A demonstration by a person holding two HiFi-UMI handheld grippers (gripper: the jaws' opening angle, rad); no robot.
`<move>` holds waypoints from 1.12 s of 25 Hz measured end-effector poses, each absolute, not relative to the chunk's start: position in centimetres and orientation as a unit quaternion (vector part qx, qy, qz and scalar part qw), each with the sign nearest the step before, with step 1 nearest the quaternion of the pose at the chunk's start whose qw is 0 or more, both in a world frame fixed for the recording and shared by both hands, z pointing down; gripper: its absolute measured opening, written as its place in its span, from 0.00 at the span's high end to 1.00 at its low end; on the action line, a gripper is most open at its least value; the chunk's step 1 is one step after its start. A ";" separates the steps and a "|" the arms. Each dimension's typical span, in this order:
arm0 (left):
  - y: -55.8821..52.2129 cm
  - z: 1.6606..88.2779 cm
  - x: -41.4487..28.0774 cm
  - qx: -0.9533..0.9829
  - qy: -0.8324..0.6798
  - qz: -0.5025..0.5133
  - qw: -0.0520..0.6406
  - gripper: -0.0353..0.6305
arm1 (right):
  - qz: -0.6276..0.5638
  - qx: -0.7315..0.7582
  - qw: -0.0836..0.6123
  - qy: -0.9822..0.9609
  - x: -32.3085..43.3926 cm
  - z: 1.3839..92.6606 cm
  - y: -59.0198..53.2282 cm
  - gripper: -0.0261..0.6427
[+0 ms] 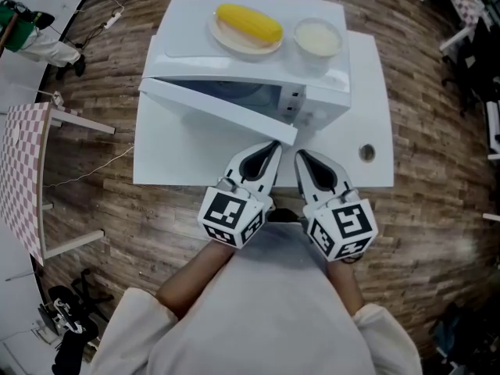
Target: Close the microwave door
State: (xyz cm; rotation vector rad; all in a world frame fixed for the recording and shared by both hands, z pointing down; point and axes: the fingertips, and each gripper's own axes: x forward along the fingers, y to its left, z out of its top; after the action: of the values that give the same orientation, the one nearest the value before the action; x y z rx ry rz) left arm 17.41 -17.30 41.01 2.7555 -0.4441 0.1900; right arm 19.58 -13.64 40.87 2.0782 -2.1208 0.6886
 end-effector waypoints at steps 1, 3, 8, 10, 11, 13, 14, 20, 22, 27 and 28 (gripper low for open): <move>-17.3 41.0 17.6 0.970 -0.156 0.067 0.172 0.92 | 0.226 0.682 0.047 -0.694 19.6 40.9 -13.6 0.93; -17.3 41.0 17.9 0.971 -0.155 0.066 0.172 0.92 | 0.227 0.683 0.049 -0.692 19.8 41.0 -13.4 0.93; -18.0 41.0 18.6 0.971 -0.156 0.066 0.168 0.92 | 0.225 0.685 0.062 -0.690 19.8 41.4 -13.7 0.93; -18.2 41.2 18.8 0.970 -0.155 0.065 0.174 0.92 | 0.228 0.684 0.063 -0.690 19.8 41.5 -13.8 0.93; -18.4 41.2 18.9 0.970 -0.154 0.065 0.175 0.92 | 0.229 0.684 0.064 -0.689 19.8 41.6 -13.9 0.93; -18.6 41.2 19.1 0.970 -0.152 0.065 0.177 0.92 | 0.231 0.687 0.064 -0.686 20.0 41.7 -14.0 0.93; -18.8 41.2 19.2 0.970 -0.151 0.065 0.178 0.92 | 0.232 0.689 0.063 -0.684 20.2 41.7 -14.0 0.93; -19.5 41.4 20.5 0.970 -0.147 0.066 0.182 0.92 | 0.240 0.696 0.058 -0.675 21.1 41.9 -13.6 0.93; -19.7 41.4 20.7 0.970 -0.146 0.066 0.184 0.92 | 0.242 0.697 0.056 -0.673 21.1 42.0 -13.6 0.93; -20.5 41.4 21.1 0.968 -0.149 0.064 0.190 0.92 | 0.250 0.694 0.062 -0.672 20.8 42.3 -13.8 0.93; -20.7 41.4 21.2 0.968 -0.150 0.064 0.192 0.92 | 0.252 0.693 0.064 -0.672 20.7 42.5 -13.9 0.93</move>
State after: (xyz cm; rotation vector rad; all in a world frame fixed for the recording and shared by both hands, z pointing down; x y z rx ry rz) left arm 21.21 -20.66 41.42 2.7172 -0.4205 0.1804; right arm 20.68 -13.87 42.49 2.0935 -2.0304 0.7606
